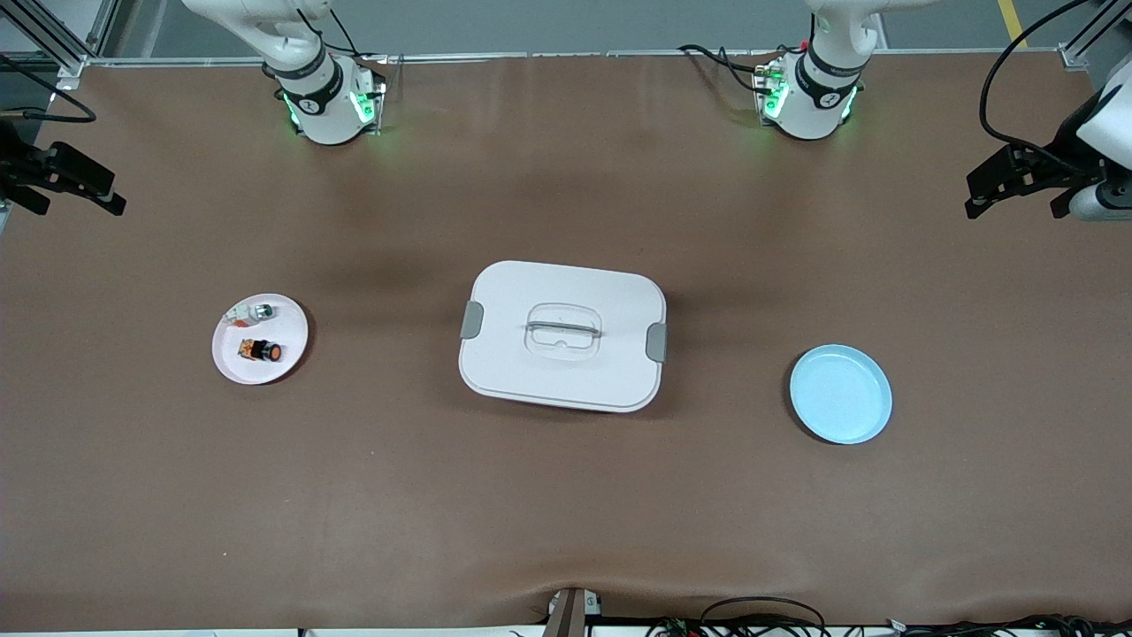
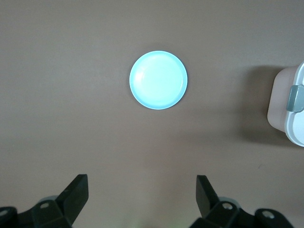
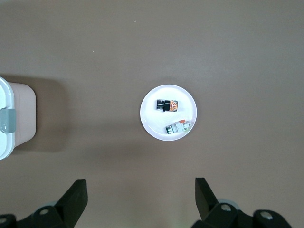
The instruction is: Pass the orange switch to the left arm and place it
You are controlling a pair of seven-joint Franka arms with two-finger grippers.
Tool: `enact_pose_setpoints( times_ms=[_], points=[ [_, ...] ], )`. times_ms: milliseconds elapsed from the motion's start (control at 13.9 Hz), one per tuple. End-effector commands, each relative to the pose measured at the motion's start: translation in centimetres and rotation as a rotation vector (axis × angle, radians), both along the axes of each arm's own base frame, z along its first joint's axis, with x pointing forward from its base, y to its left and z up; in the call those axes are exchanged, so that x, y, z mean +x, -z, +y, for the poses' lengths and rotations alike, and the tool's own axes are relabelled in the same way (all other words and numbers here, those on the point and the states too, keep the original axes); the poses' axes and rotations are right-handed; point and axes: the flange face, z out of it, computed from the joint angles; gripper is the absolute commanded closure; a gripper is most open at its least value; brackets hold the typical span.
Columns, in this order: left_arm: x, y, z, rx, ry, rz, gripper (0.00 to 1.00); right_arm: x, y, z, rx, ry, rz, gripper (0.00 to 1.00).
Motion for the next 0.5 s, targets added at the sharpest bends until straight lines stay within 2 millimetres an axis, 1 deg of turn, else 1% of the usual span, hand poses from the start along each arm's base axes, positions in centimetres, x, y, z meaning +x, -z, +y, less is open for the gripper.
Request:
enact_pose_setpoints(
  times_ms=[0, 431],
  points=[
    [-0.33, -0.69, -0.03, -0.012, 0.008, -0.006, 0.0, -0.75, -0.21, -0.17, -0.008, -0.009, -0.01, 0.0],
    [-0.14, -0.87, -0.02, -0.014, 0.007, -0.01, 0.0, -0.76, -0.43, -0.41, -0.008, -0.005, -0.004, 0.0]
  ],
)
